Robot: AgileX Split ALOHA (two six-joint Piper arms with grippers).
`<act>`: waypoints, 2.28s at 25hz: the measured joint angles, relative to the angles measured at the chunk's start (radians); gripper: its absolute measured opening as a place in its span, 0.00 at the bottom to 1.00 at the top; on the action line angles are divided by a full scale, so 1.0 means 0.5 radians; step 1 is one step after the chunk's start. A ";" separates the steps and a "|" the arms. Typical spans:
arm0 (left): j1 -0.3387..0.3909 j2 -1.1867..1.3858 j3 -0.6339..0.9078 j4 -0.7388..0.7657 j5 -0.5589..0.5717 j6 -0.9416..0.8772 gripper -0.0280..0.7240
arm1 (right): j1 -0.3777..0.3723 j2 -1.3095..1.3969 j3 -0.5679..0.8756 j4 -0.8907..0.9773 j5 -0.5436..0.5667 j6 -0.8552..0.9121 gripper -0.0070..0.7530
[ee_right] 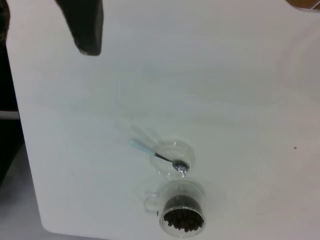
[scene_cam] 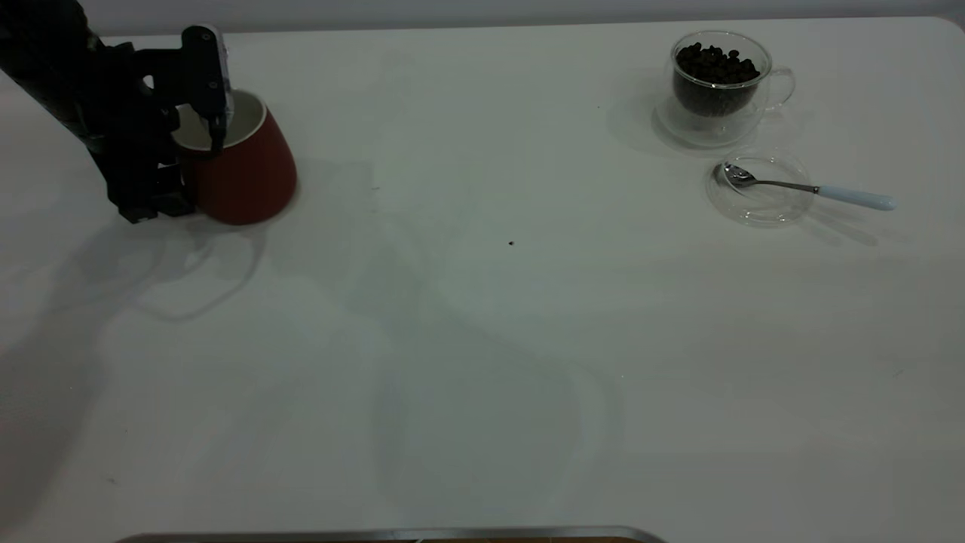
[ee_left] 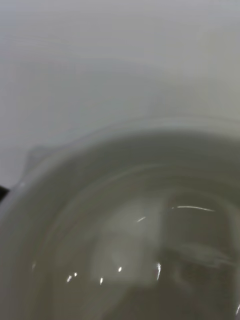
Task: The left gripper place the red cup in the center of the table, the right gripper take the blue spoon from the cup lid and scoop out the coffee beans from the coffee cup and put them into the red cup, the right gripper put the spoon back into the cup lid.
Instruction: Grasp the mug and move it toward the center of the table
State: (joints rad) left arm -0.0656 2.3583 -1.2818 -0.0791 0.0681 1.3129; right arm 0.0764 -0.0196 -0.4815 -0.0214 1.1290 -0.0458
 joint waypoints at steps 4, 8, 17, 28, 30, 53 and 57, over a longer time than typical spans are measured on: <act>-0.015 0.000 0.000 0.000 -0.040 0.011 0.82 | 0.000 0.000 0.000 0.000 0.000 0.000 0.54; -0.043 0.002 0.000 0.000 -0.082 0.041 0.82 | 0.000 0.000 0.000 0.000 0.000 0.000 0.54; -0.095 0.002 0.000 0.041 -0.136 0.063 0.82 | 0.000 0.000 0.000 0.000 0.000 0.000 0.54; -0.220 0.002 0.000 0.079 -0.154 0.061 0.82 | 0.000 0.000 0.000 0.000 0.000 0.000 0.54; -0.254 0.002 0.000 0.079 -0.163 0.060 0.82 | 0.000 0.000 0.000 0.000 0.000 0.000 0.54; -0.499 0.071 0.000 0.089 -0.418 -0.251 0.82 | 0.000 0.000 0.000 0.000 0.000 0.000 0.54; -0.542 0.071 0.000 0.134 -0.467 -0.368 0.82 | 0.000 0.000 0.000 0.000 0.000 0.000 0.54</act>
State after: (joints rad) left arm -0.3365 2.3940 -1.2818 -0.0121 -0.1653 1.1291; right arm 0.0764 -0.0196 -0.4815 -0.0214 1.1290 -0.0458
